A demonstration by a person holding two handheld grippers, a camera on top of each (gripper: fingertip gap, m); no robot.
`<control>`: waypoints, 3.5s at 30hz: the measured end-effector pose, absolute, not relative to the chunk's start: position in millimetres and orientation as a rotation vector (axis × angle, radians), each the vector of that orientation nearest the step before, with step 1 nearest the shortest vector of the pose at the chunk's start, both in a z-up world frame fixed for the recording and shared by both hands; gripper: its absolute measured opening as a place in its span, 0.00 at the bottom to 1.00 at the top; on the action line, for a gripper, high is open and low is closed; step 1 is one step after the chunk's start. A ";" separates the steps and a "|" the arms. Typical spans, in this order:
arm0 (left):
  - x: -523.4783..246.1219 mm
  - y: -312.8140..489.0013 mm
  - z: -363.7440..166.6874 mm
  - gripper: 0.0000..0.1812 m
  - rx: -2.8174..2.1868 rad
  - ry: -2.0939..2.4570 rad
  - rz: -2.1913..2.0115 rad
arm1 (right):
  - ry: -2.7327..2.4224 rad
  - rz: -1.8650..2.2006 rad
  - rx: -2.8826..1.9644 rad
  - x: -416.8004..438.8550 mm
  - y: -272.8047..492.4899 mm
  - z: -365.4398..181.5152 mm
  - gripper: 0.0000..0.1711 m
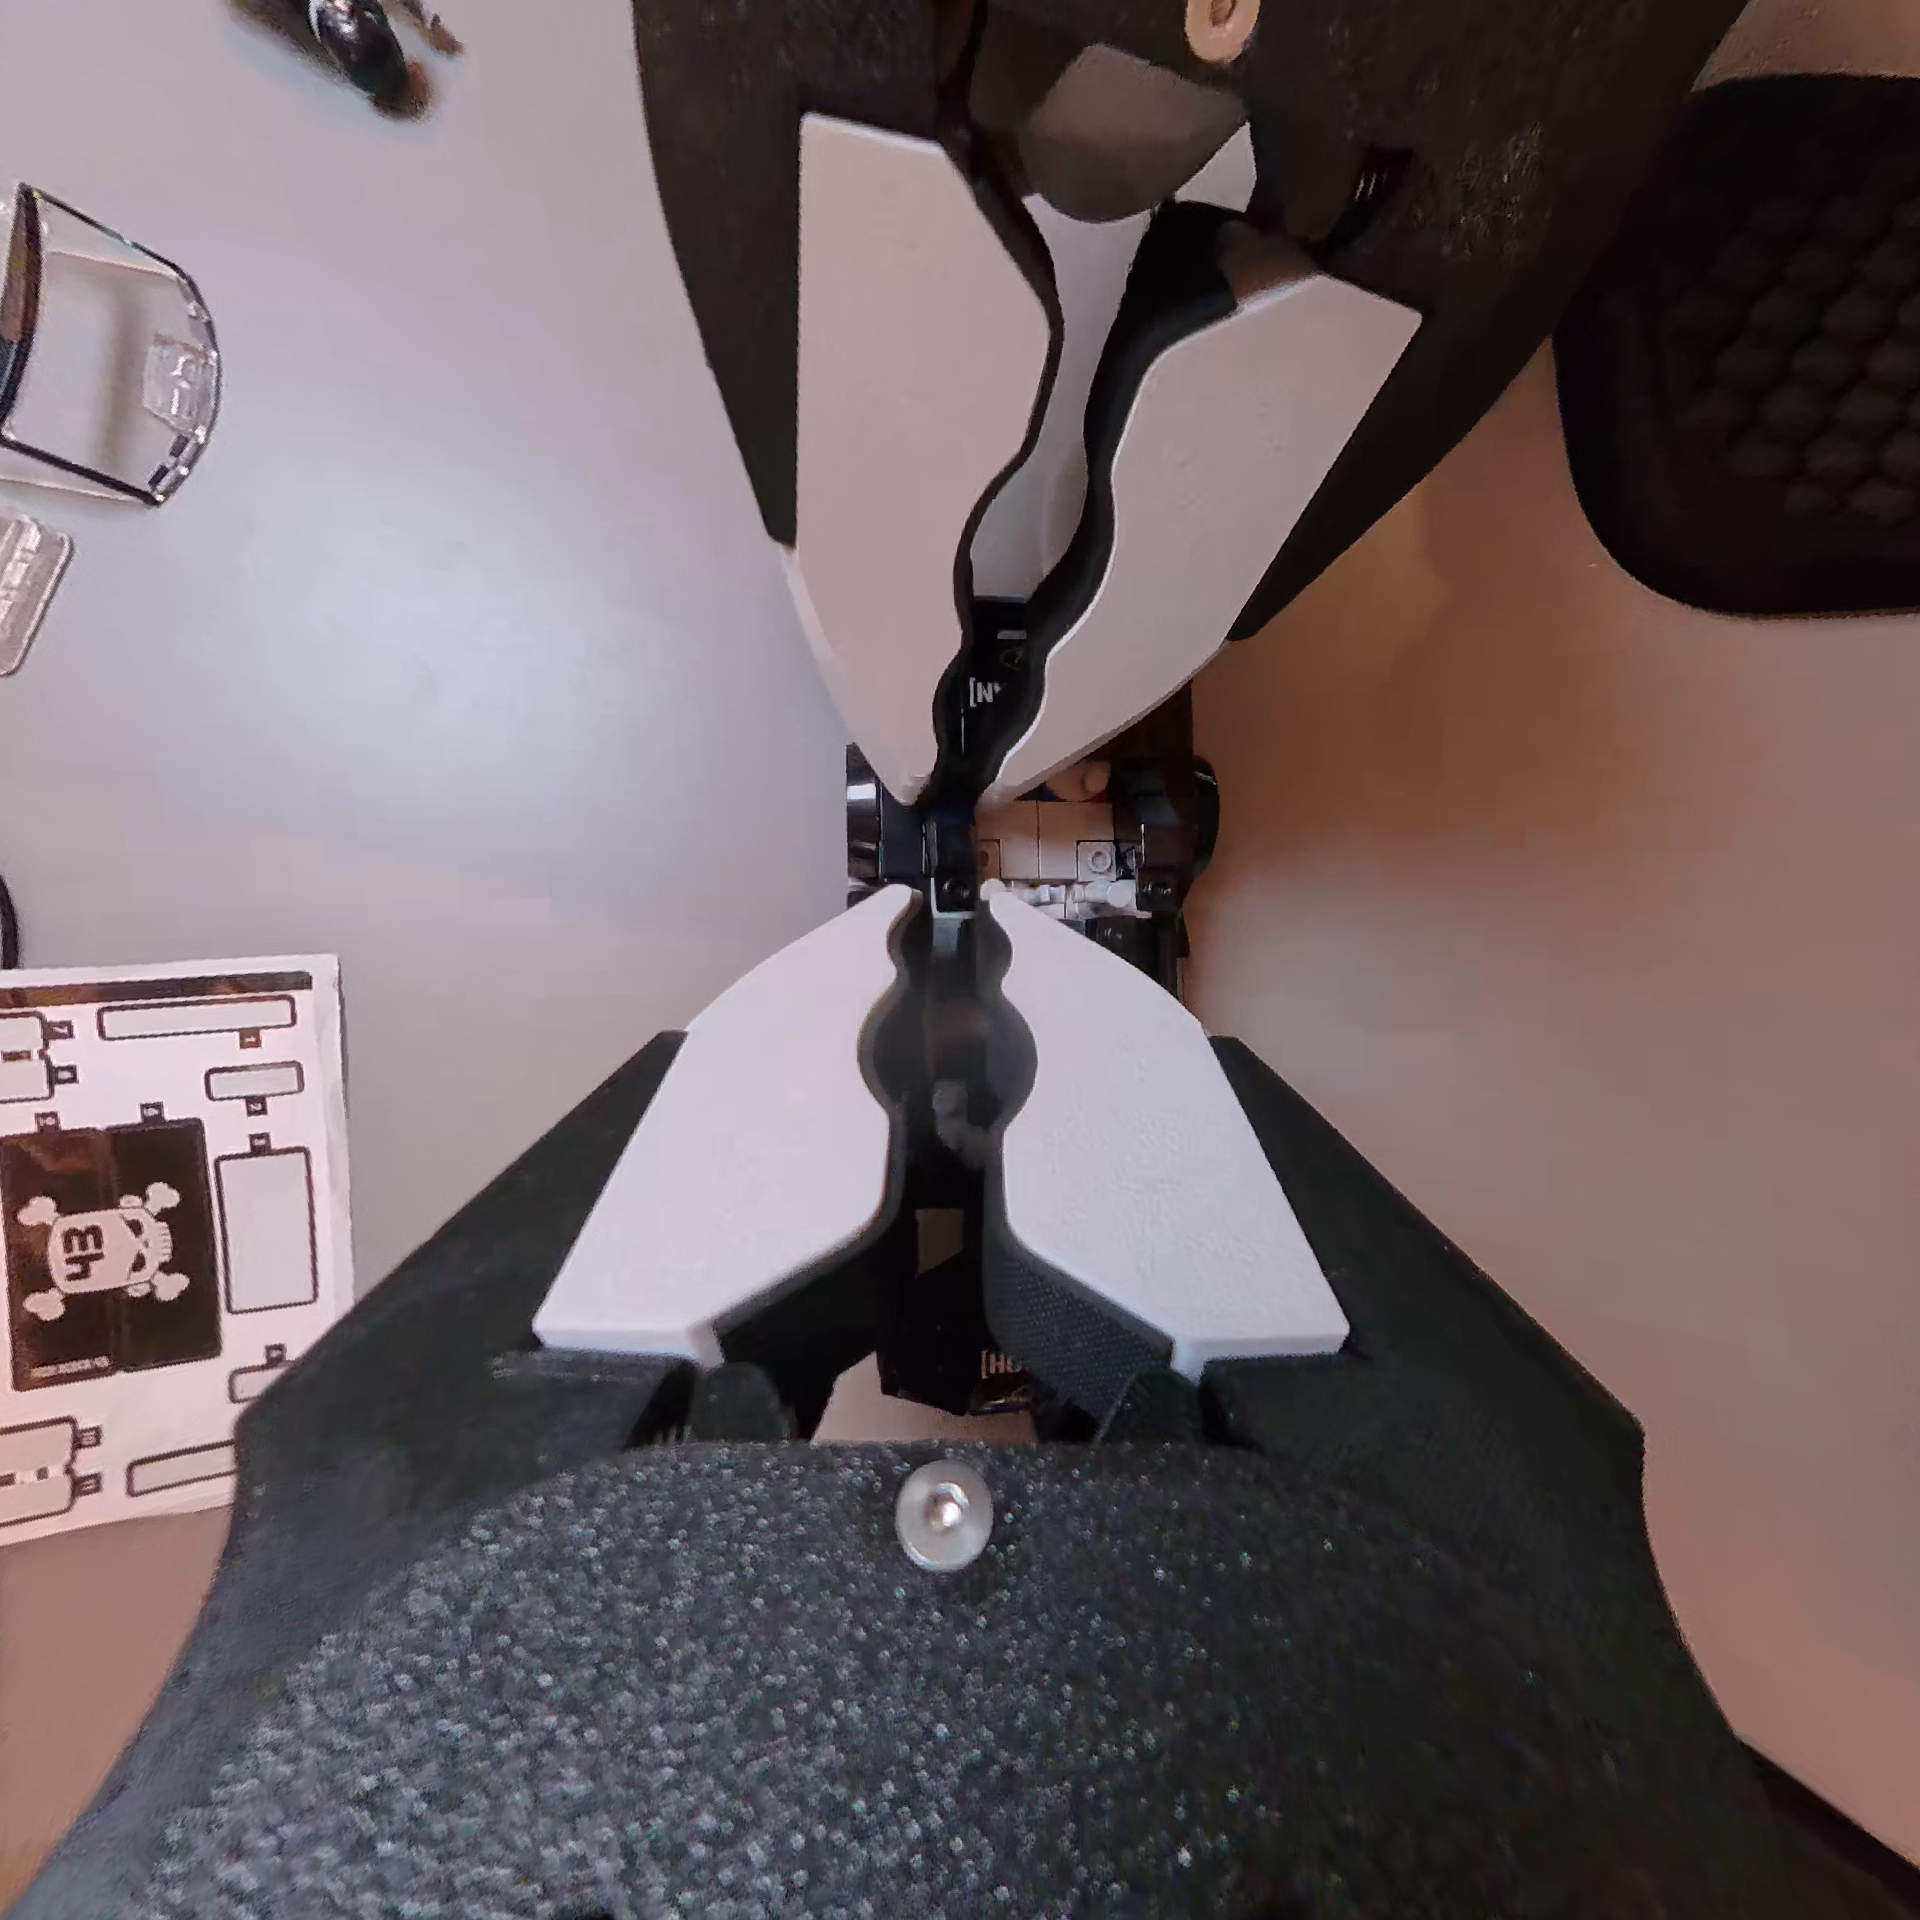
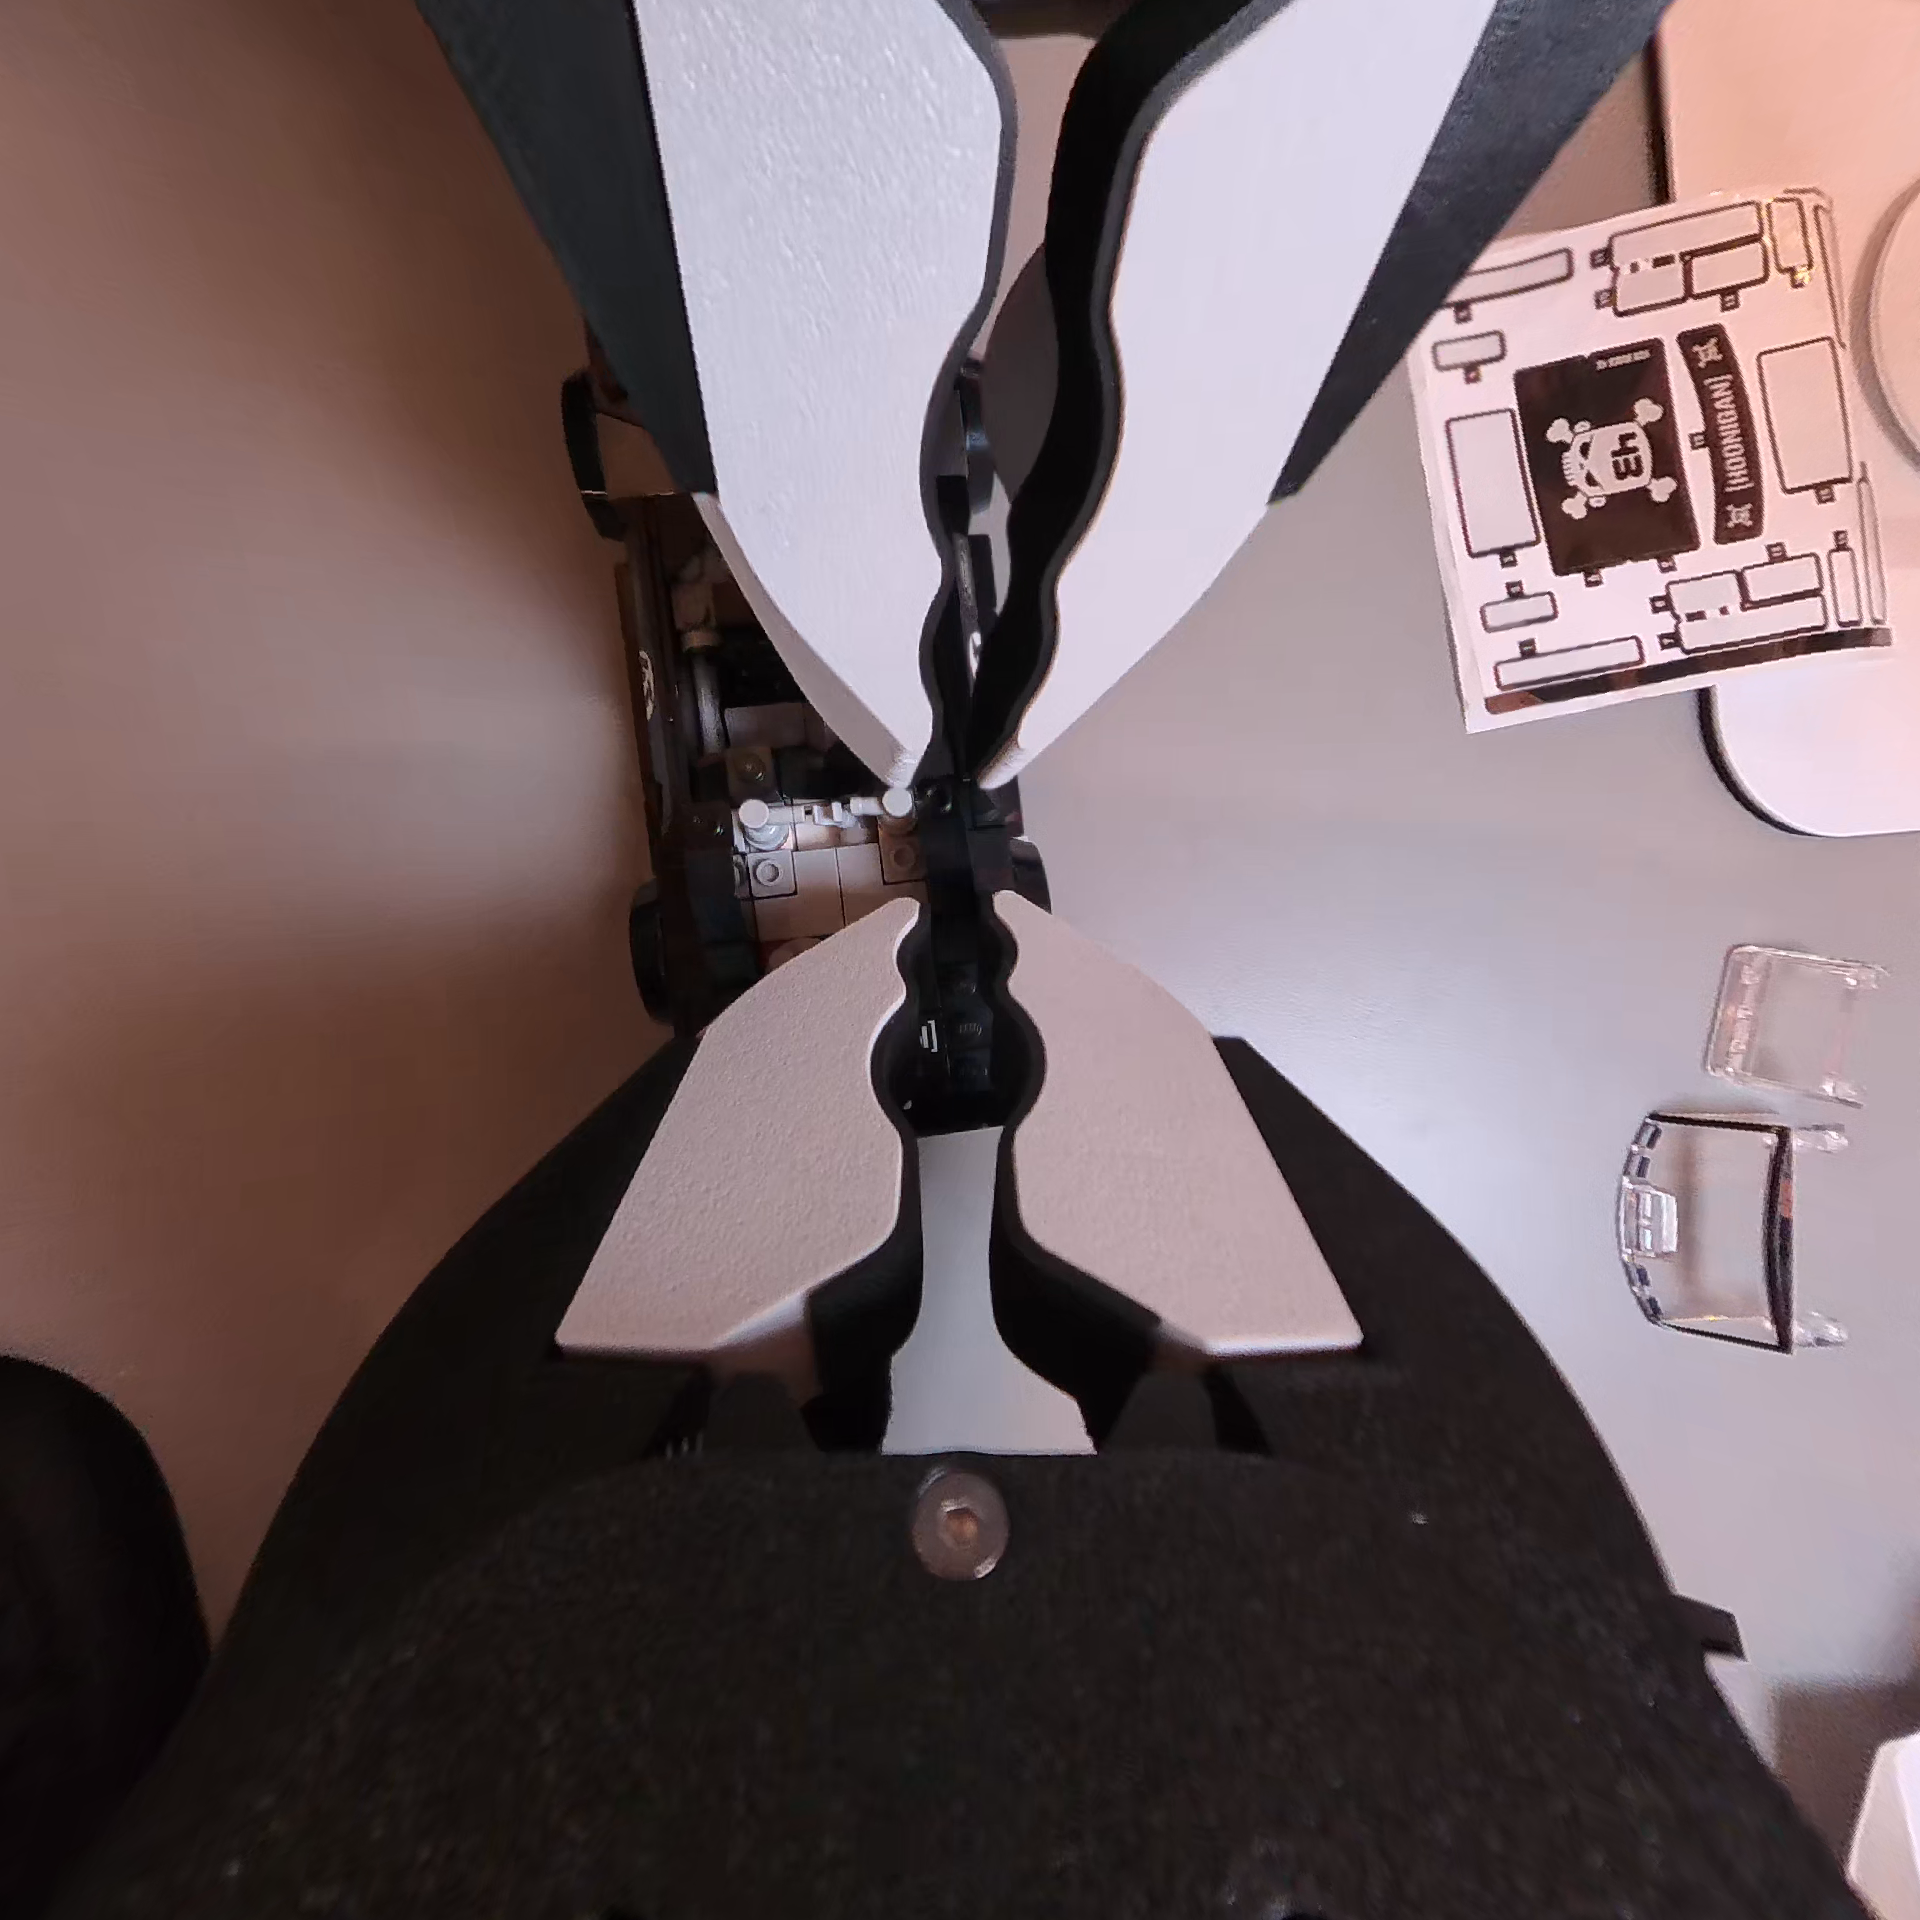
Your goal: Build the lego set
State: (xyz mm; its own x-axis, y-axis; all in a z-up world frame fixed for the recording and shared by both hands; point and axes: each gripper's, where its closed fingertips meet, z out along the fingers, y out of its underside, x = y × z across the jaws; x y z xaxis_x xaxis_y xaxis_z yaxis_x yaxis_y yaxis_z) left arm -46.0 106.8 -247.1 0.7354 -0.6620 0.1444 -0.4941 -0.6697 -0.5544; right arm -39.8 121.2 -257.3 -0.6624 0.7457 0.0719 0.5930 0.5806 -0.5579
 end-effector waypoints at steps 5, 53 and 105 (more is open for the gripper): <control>-47.9 109.7 -249.0 0.03 -2.394 0.780 -0.489 | -2.528 0.690 -1.158 -40.8 121.5 -258.4 0.05; -86.2 58.3 -254.1 0.24 -2.185 0.703 -0.274 | -2.408 0.585 -1.388 -39.7 118.2 -258.3 0.05; -70.4 37.0 -231.5 0.24 -2.017 0.301 -0.114 | -1.440 0.891 -1.547 23.8 83.1 -219.3 0.14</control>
State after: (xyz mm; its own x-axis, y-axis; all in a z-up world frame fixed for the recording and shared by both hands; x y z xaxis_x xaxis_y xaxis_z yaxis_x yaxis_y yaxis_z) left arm -70.4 37.0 -231.5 0.9639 -0.2612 -0.0509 -0.1617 -0.4232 -0.8915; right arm 23.8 83.1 -219.3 0.0948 0.9949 0.0355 0.4123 -0.0068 -0.9110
